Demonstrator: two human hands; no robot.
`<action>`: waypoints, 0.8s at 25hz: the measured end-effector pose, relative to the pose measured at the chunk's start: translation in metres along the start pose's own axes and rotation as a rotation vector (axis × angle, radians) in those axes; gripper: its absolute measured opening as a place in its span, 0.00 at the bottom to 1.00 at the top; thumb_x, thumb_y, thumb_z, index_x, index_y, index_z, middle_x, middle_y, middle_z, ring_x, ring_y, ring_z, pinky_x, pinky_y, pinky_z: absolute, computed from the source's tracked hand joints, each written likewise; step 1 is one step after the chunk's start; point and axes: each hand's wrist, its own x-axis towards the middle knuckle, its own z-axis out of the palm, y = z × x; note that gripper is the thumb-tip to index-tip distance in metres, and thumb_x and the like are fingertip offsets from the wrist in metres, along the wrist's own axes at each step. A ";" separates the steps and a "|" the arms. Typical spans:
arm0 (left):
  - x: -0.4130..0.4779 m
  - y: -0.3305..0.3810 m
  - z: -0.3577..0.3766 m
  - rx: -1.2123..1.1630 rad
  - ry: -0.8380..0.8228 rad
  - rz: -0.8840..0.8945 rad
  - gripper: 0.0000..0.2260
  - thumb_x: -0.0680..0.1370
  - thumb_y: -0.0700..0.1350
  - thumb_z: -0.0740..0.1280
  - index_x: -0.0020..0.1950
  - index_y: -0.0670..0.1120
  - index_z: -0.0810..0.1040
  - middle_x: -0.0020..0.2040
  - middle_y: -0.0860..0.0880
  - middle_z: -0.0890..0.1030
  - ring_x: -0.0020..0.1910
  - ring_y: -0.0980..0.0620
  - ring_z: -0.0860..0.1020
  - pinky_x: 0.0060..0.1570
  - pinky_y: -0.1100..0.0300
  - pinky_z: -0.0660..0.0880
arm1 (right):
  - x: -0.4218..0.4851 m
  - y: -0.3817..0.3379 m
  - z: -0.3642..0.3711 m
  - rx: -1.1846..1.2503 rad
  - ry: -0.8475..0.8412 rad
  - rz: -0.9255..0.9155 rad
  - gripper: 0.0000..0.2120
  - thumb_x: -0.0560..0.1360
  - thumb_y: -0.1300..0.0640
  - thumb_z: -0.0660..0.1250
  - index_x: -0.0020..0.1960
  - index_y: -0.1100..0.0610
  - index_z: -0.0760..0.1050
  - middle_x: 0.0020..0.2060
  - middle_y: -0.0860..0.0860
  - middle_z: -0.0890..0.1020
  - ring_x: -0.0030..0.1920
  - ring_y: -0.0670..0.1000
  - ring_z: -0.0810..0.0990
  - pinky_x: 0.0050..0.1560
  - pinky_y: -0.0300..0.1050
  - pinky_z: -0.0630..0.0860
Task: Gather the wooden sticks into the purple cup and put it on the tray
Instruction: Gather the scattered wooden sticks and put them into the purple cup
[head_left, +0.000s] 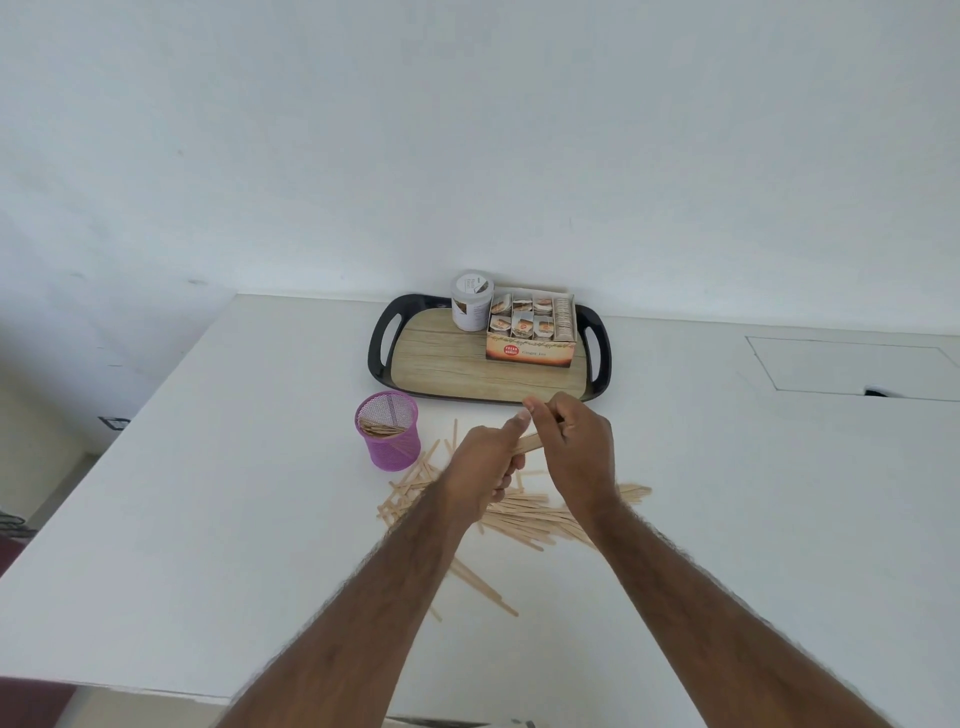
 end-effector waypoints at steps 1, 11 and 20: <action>0.002 -0.003 0.001 -0.013 0.011 0.009 0.25 0.82 0.59 0.62 0.33 0.44 0.73 0.24 0.52 0.67 0.21 0.56 0.61 0.23 0.64 0.58 | 0.001 0.000 0.000 -0.008 -0.019 0.012 0.22 0.80 0.46 0.67 0.33 0.57 0.67 0.25 0.50 0.70 0.28 0.47 0.64 0.29 0.50 0.68; 0.011 -0.021 -0.009 -0.074 0.220 0.036 0.21 0.82 0.53 0.63 0.32 0.43 0.74 0.22 0.52 0.67 0.21 0.54 0.62 0.24 0.62 0.58 | 0.011 -0.010 -0.039 0.397 -0.485 0.381 0.04 0.77 0.64 0.72 0.50 0.61 0.85 0.40 0.61 0.86 0.40 0.56 0.86 0.46 0.46 0.84; 0.012 -0.030 -0.016 -0.039 0.228 0.151 0.24 0.82 0.56 0.63 0.30 0.44 0.76 0.23 0.52 0.68 0.21 0.54 0.63 0.25 0.62 0.60 | 0.005 -0.014 -0.035 0.362 -0.395 0.341 0.07 0.74 0.70 0.72 0.47 0.62 0.86 0.38 0.57 0.87 0.41 0.55 0.87 0.49 0.46 0.84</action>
